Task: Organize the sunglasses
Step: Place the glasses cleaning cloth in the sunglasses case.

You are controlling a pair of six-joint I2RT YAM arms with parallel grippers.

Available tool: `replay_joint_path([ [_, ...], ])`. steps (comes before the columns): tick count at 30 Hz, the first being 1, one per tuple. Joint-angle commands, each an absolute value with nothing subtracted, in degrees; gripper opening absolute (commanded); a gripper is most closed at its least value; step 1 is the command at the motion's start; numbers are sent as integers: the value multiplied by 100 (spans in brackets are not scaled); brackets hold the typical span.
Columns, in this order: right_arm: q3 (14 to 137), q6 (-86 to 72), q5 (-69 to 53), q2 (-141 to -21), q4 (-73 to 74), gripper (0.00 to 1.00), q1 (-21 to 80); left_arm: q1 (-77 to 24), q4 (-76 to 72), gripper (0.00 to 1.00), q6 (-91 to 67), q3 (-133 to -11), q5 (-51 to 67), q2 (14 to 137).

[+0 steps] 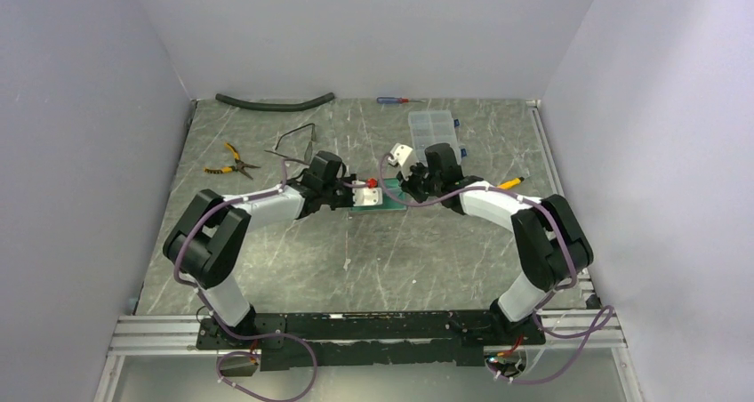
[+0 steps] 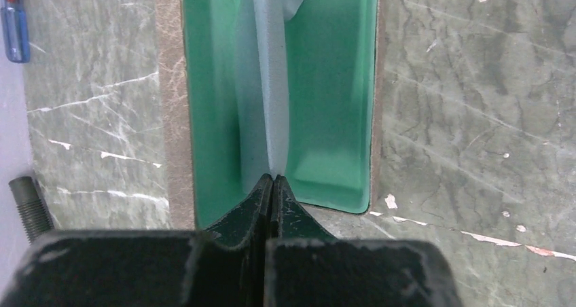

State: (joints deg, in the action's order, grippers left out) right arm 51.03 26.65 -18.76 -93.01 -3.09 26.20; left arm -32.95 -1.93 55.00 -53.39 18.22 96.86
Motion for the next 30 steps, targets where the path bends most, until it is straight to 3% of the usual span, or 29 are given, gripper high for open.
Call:
replay_joint_path([
  [1,5253,2980,-2058,-9406,-279,0,2554,-3243,-165,3,5583,-5323,2004,9740],
  [12,5280,3102,-2102,-9340,-45,0,2664,-3243,216,3,5445,-5235,2159,9569],
  [19,5485,3125,-1958,-8834,-26,0,2655,-3193,672,3,5264,-5830,1962,9267],
  [30,5676,3518,-1742,-9088,-160,0,2660,-3121,313,3,5420,-5813,1922,9375],
])
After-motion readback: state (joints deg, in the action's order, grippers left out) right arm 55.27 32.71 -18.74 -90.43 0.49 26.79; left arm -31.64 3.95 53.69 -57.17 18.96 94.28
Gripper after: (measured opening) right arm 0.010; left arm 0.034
